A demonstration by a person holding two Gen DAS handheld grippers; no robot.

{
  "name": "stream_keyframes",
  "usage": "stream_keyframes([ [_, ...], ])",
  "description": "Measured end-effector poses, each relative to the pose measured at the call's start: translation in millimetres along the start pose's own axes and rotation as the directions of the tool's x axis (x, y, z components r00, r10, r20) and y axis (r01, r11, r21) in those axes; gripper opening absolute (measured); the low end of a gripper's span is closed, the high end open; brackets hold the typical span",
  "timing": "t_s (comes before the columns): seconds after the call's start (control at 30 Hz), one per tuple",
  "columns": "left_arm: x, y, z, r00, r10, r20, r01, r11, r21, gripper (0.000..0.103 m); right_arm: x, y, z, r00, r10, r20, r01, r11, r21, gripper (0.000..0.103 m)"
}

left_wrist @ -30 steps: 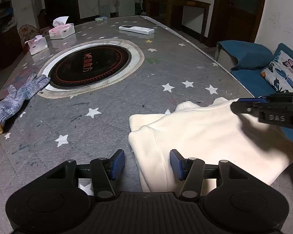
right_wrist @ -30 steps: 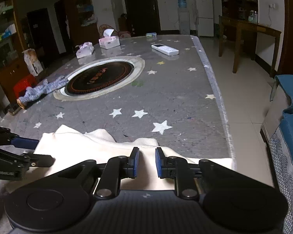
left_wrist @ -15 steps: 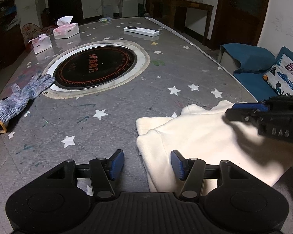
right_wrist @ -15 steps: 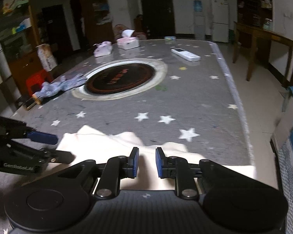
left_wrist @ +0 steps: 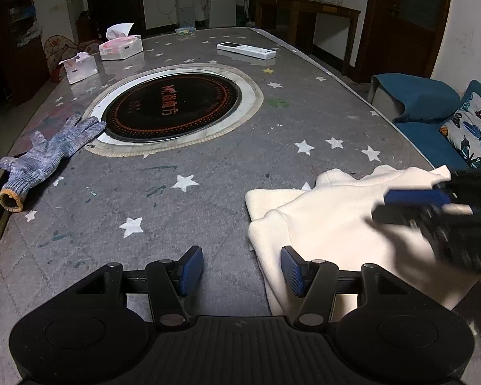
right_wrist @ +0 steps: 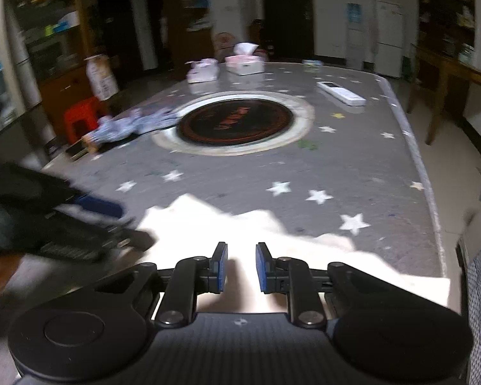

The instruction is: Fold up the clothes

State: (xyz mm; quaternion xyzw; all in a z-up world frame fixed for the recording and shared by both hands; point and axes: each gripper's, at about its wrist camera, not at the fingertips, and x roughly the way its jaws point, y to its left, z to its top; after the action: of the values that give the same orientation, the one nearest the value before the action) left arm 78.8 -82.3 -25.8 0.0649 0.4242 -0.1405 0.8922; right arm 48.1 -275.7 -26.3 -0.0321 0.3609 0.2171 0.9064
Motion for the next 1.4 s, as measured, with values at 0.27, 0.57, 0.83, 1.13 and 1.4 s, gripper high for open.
stream_keyframes([
  [0.27, 2.7, -0.1, -0.9, 1.0, 0.006, -0.002, -0.006, 1.0, 0.001, 0.058, -20.2, 58.4, -29.9, 0.994, 0.1, -0.045, -0.106, 0.979, -0.174, 0.018],
  [0.57, 3.5, -1.5, -1.1, 1.0, 0.013, -0.002, -0.013, 1.0, 0.0, 0.058, -25.4, 85.3, -41.5, 0.999, 0.052, -0.014, -0.054, 0.958, -0.28, 0.018],
  [0.83, -8.7, -1.5, -5.8, 1.0, 0.0, 0.016, 0.0, 1.0, 0.004, 0.058, -72.1, 28.4, -54.0, 1.0, -0.028, 0.013, 0.029, 0.997, -0.068, 0.019],
  [1.13, -33.8, -9.4, -21.9, 0.999, -0.026, 0.039, 0.025, 0.999, 0.023, 0.061, -96.8, -39.6, -87.4, 0.989, -0.151, -0.004, 0.15, 0.973, 0.174, 0.021],
  [1.4, -52.0, -17.4, -40.0, 0.998, -0.029, 0.05, 0.026, 0.998, 0.055, 0.066, -104.5, -46.7, -94.9, 0.988, -0.154, 0.025, 0.146, 0.969, 0.198, 0.021],
])
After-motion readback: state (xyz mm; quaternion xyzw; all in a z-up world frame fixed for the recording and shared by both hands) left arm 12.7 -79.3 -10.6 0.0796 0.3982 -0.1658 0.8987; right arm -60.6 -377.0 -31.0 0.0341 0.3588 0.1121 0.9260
